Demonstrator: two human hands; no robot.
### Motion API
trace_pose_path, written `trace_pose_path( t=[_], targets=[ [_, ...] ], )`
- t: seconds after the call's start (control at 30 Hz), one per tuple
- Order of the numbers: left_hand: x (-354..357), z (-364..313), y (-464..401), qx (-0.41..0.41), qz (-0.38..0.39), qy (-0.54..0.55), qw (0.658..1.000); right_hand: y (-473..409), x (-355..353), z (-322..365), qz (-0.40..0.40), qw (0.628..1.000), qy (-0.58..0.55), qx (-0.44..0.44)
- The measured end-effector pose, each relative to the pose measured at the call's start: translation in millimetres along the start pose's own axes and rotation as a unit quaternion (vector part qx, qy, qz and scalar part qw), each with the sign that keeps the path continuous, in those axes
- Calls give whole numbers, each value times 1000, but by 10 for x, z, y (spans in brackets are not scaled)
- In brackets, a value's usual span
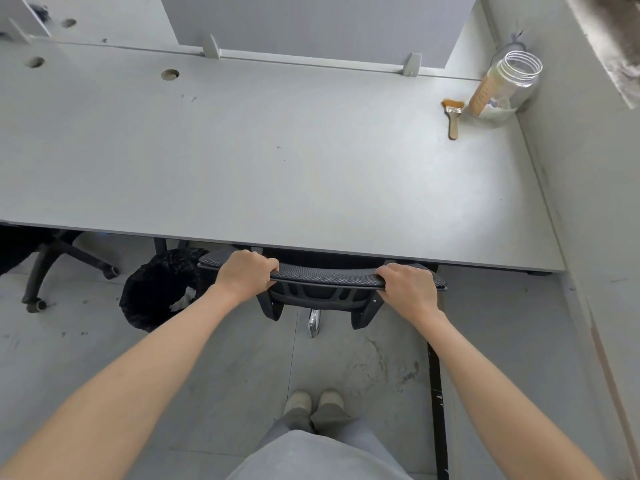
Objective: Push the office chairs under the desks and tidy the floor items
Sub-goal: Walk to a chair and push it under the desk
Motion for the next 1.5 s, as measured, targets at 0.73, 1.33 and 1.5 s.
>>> trace_pose_path(
  t=[0.73,1.33,1.5],
  targets=[
    [266,209,2067,-367,-195,652,635,379,-255,942,-90,965,-244,-18],
    [1442,2325,3305,-471,-140,707,508,-63,1045,3473,84,961,-261,-31],
    [1557,3439,3108,-424,-39,663,616,-517,1291,4351,92,941,-318,73]
  ],
)
Point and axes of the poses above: each hand's wrist, its own y-axis away from the middle knuckle, its own x-axis out of the palm, z = x × y, the point moved 5 cm from there along -y, towards the middle knuckle, and after that the axes turned 8 degrees about -x, right-handed, at the moved point
